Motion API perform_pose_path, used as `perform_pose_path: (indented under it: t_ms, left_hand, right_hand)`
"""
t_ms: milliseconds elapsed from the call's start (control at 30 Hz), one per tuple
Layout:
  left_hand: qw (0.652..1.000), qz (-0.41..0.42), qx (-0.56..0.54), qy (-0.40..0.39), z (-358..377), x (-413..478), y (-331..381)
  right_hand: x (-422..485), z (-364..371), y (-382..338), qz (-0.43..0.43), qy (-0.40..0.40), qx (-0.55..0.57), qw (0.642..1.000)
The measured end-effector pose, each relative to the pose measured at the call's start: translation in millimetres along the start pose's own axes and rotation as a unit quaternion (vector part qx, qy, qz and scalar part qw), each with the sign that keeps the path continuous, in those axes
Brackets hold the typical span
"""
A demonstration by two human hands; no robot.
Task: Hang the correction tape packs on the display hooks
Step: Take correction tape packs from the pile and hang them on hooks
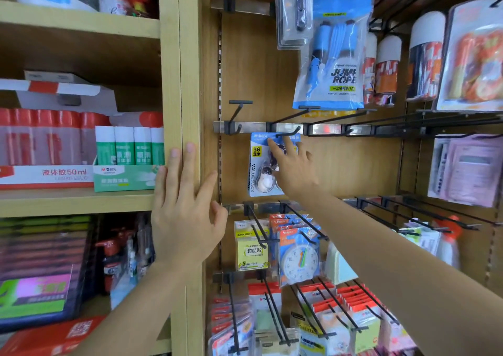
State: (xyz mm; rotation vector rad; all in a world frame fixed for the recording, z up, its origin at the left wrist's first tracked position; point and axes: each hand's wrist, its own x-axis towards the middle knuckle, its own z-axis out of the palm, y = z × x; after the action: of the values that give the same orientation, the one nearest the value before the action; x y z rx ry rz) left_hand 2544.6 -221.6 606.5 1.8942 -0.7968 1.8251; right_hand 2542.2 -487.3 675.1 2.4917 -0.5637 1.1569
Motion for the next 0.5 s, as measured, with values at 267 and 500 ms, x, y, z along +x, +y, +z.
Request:
perform_pose_path:
  t_ms: [267, 500]
  left_hand:
    - [1.000, 0.001, 0.011, -0.007, 2.1, -1.5, -0.9]
    - [0.999, -0.005, 0.022, -0.046, -3.4, -1.2, 0.3]
  right_hand:
    - [11.4, -2.3, -0.4, -0.014, -0.079, 0.023, 0.996]
    - [-36.4, -33.0, -6.0, -0.043, -0.056, 0.203, 0.977]
